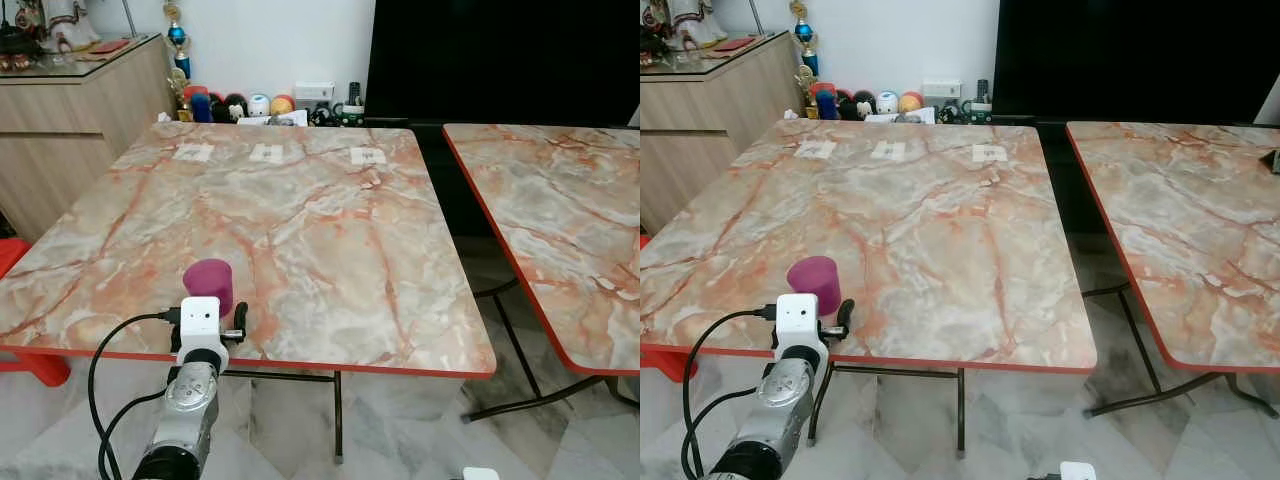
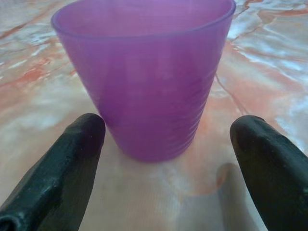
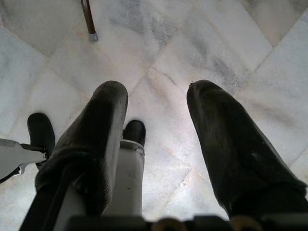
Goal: Setting the table
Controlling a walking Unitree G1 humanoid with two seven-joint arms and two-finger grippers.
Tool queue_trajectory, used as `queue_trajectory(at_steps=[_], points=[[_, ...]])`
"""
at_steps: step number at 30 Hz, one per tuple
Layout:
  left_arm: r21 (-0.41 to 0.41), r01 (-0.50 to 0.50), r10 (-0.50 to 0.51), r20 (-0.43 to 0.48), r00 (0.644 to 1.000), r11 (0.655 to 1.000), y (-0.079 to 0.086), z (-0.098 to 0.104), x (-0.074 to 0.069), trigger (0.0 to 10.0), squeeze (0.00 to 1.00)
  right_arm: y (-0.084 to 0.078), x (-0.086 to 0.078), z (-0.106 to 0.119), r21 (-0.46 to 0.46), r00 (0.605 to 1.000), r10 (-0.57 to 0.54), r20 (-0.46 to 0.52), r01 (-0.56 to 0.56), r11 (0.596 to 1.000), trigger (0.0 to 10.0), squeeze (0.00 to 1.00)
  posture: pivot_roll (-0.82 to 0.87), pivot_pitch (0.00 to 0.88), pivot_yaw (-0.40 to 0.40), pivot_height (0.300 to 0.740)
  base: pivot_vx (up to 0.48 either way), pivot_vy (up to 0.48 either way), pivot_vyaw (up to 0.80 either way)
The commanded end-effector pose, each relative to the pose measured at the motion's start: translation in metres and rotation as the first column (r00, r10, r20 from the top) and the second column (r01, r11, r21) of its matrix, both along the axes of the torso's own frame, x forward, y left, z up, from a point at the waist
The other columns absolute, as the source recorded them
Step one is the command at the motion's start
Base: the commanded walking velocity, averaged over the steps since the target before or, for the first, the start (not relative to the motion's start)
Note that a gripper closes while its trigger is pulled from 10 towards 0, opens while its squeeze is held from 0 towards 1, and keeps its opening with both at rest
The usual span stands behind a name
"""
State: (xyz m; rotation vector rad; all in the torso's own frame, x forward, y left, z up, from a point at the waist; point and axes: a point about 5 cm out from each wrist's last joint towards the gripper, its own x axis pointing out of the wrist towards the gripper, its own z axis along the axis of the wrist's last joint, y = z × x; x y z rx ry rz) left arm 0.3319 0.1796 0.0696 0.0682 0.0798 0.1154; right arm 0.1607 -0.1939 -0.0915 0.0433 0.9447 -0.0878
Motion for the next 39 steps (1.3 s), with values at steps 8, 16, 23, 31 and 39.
queue_trajectory(at_steps=[8, 16, 23, 31, 39], points=[[-0.007, -0.042, 0.042, 0.018, 0.999, 0.999, 0.0027, 0.0052, 0.0066, 10.0, 0.0, -0.0022, -0.0002, 0.0, -0.007, 1.0, -0.004, -0.007, 0.004, 1.0, 10.0, 0.0, 0.05, 0.0, -0.037, 0.74, 0.0, 0.0, 0.0], [-0.006, -0.044, 0.044, 0.008, 0.999, 0.999, 0.0011, 0.0038, 0.0076, 10.0, 0.0, -0.0021, -0.0007, -0.0002, -0.007, 1.0, -0.005, -0.008, 0.005, 1.0, 10.0, 0.0, 0.04, 0.0, -0.036, 0.74, 0.0, 0.0, 0.0], [-0.005, -0.067, 0.067, 0.0, 0.998, 0.998, 0.0006, 0.0026, 0.0085, 10.0, 0.0, -0.003, -0.0022, -0.0006, -0.011, 1.0, -0.009, -0.01, 0.009, 1.0, 10.0, 0.0, 0.03, 0.0, -0.032, 0.74, 0.0, 0.0, 0.0], [-0.01, -0.072, 0.072, 0.001, 0.997, 0.997, -0.001, 0.002, 0.0091, 10.0, 0.0, -0.0038, -0.0036, -0.001, -0.016, 1.0, -0.014, -0.011, 0.014, 1.0, 10.0, 0.0, 0.02, 0.0, -0.032, 0.74, 0.0, 0.0, 0.0], [-0.037, -0.117, 0.118, 0.01, 0.993, 0.992, -0.0002, 0.0022, 0.0093, 0.0, 0.0, -0.0054, -0.0039, -0.0008, -0.023, 1.0, -0.016, -0.009, 0.016, 1.0, 10.0, 0.0, 0.01, 0.0, -0.034, 0.74, 0.0, 0.0, 0.0]])
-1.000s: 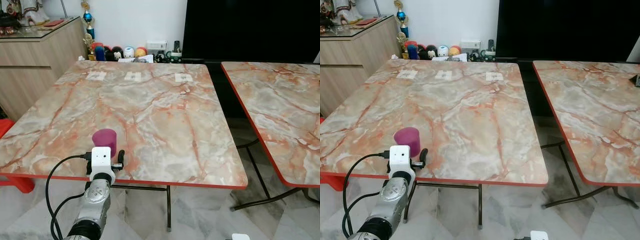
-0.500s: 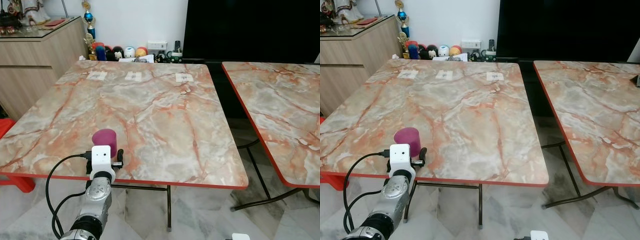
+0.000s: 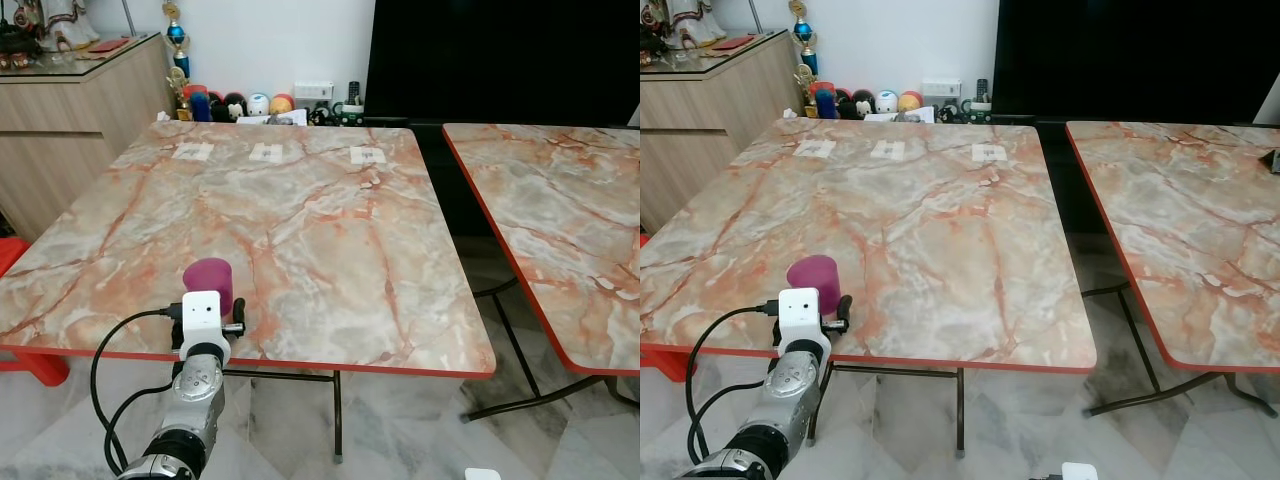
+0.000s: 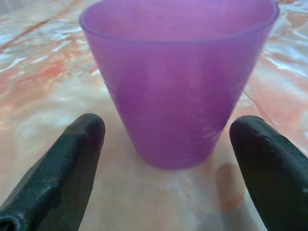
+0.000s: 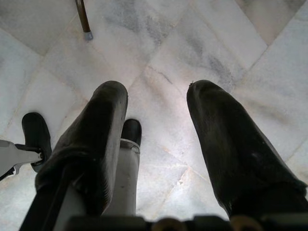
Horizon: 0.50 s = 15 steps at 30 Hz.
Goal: Setting the table
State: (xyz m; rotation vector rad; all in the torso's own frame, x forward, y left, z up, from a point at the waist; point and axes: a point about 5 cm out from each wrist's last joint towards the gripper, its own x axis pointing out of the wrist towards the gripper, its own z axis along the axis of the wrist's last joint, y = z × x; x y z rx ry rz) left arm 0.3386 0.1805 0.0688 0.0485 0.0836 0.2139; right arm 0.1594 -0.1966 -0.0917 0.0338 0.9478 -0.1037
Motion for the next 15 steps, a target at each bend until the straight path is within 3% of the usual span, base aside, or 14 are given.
queue_trajectory(at_steps=[1, 15], points=[[-0.03, -0.021, 0.022, 0.015, 1.0, 0.999, -0.0014, 0.003, 0.0027, 0.0, 0.0, -0.0029, -0.0026, -0.0006, -0.008, 1.0, -0.007, -0.005, 0.007, 1.0, 10.0, 0.0, 0.01, 0.0, -0.035, 0.74, 0.0, 0.0, 0.0], [-0.047, -0.025, 0.027, 0.037, 0.999, 0.999, -0.0052, 0.0044, 0.0032, 0.0, 0.0, -0.0029, -0.0023, -0.0005, -0.011, 1.0, -0.007, -0.005, 0.007, 1.0, 10.0, 0.0, 0.01, 0.0, -0.039, 0.74, 0.0, 0.0, 0.0]])
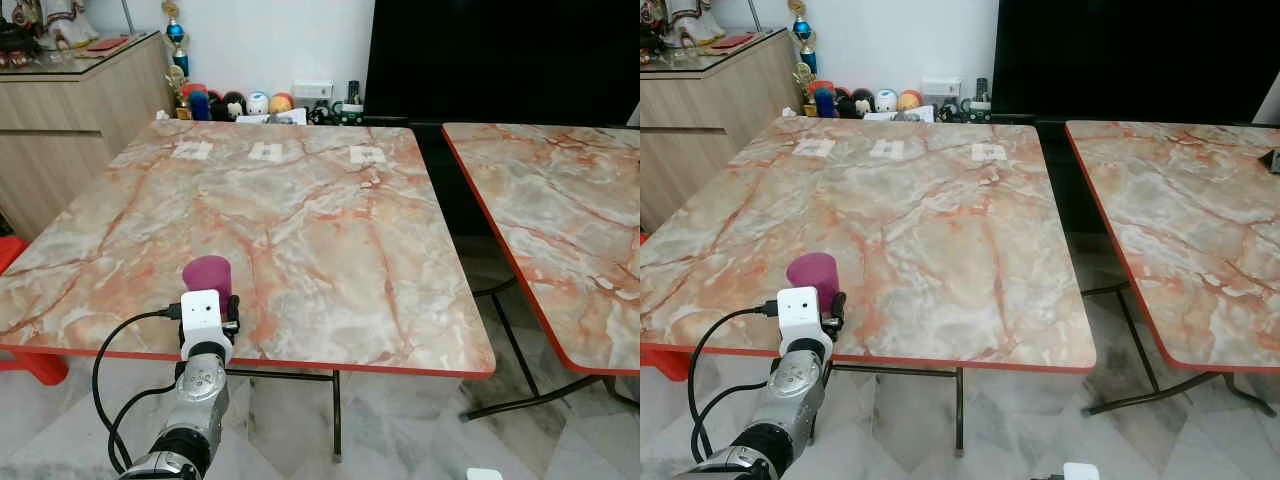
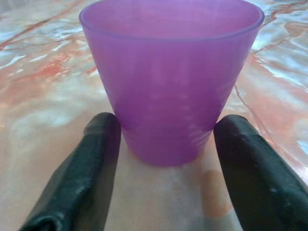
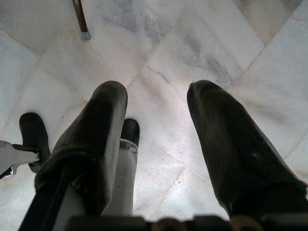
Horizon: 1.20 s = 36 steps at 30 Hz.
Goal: Setting the table
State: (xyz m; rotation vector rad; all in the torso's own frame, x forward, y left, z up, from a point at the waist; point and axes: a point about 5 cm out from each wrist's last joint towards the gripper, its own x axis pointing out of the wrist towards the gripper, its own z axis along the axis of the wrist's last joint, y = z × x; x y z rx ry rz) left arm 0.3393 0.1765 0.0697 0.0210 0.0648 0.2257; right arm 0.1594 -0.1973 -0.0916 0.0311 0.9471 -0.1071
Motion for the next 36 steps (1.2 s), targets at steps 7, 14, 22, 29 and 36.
queue_trajectory(at_steps=[7, 14, 22, 29, 36], points=[[-0.024, -0.011, 0.012, 0.024, 1.0, 1.0, -0.002, 0.004, 0.003, 0.0, 0.0, -0.003, -0.002, -0.001, -0.008, 1.0, -0.006, -0.005, 0.006, 1.0, 10.0, 0.0, 0.01, 0.0, -0.04, 0.74, 0.0, 0.0, 0.0], [-0.028, 0.001, 0.0, 0.031, 1.0, 1.0, -0.001, 0.003, 0.001, 0.0, 0.0, -0.002, -0.002, -0.001, -0.009, 1.0, -0.004, -0.007, 0.004, 1.0, 10.0, 0.0, 0.01, 0.0, -0.039, 0.74, 0.0, 0.0, 0.0], [-0.04, 0.022, -0.021, 0.034, 0.999, 0.999, -0.003, 0.0, -0.002, 0.0, 0.0, -0.003, -0.003, -0.001, -0.009, 1.0, -0.002, -0.009, 0.002, 1.0, 10.0, 0.0, 0.02, 0.0, -0.04, 0.74, 0.0, 0.0, 0.0], [-0.075, 0.094, -0.088, 0.072, 0.994, 0.993, -0.008, -0.001, -0.005, 0.0, 0.0, -0.003, -0.004, -0.001, -0.012, 1.0, -0.002, -0.011, 0.002, 1.0, 10.0, 0.0, 0.01, 0.0, -0.039, 0.74, 0.0, 0.0, 0.0], [-0.1, 0.147, -0.136, 0.105, 0.985, 0.984, -0.012, -0.001, -0.007, 0.0, 0.0, -0.003, -0.004, -0.001, -0.012, 1.0, 0.001, -0.012, -0.001, 1.0, 10.0, 0.0, 0.02, 0.0, -0.039, 0.74, 0.0, 0.0, 0.0]])
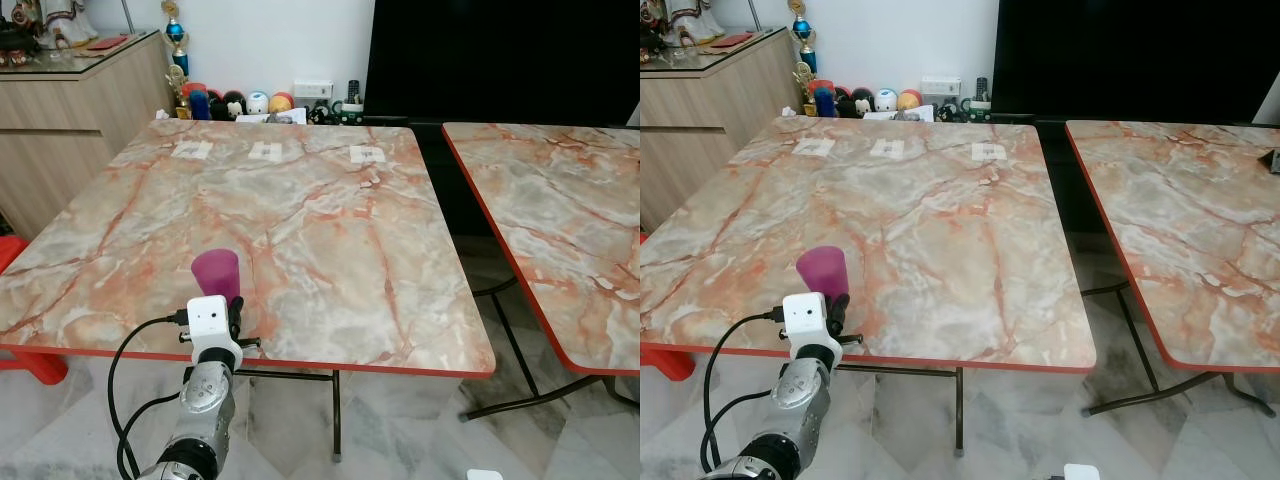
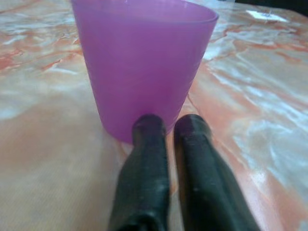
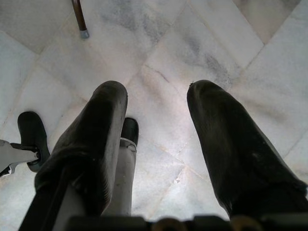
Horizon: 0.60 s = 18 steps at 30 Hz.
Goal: Setting the table
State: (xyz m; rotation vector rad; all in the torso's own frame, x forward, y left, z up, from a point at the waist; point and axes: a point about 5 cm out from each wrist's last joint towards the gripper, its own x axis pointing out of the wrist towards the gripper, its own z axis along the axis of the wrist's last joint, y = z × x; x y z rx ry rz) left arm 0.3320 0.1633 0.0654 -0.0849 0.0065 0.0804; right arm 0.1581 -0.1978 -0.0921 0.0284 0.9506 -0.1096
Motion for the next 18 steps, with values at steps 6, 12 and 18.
queue_trajectory(at_steps=[6, 12, 18], points=[[-0.054, 0.049, -0.046, 0.054, 0.998, 0.997, -0.004, 0.003, -0.002, 0.0, 0.0, -0.003, -0.003, -0.001, -0.009, 1.0, 0.0, -0.007, -0.001, 1.0, 10.0, 0.0, 0.02, 0.0, -0.038, 0.74, 0.0, 0.0, 0.0], [-0.052, 0.122, -0.117, 0.09, 0.989, 0.991, -0.01, 0.006, -0.004, 0.0, 0.0, -0.002, -0.003, -0.001, -0.009, 1.0, 0.001, -0.008, -0.001, 1.0, 10.0, 0.0, 0.02, 0.0, -0.035, 0.74, 0.0, 0.0, 0.0], [-0.043, 0.144, -0.139, 0.092, 0.986, 0.989, -0.009, 0.002, -0.009, 0.0, 0.0, -0.002, -0.004, -0.001, -0.008, 1.0, 0.001, -0.009, -0.001, 1.0, 10.0, 0.0, 0.02, 0.0, -0.03, 0.74, 0.0, 0.0, 0.0]])
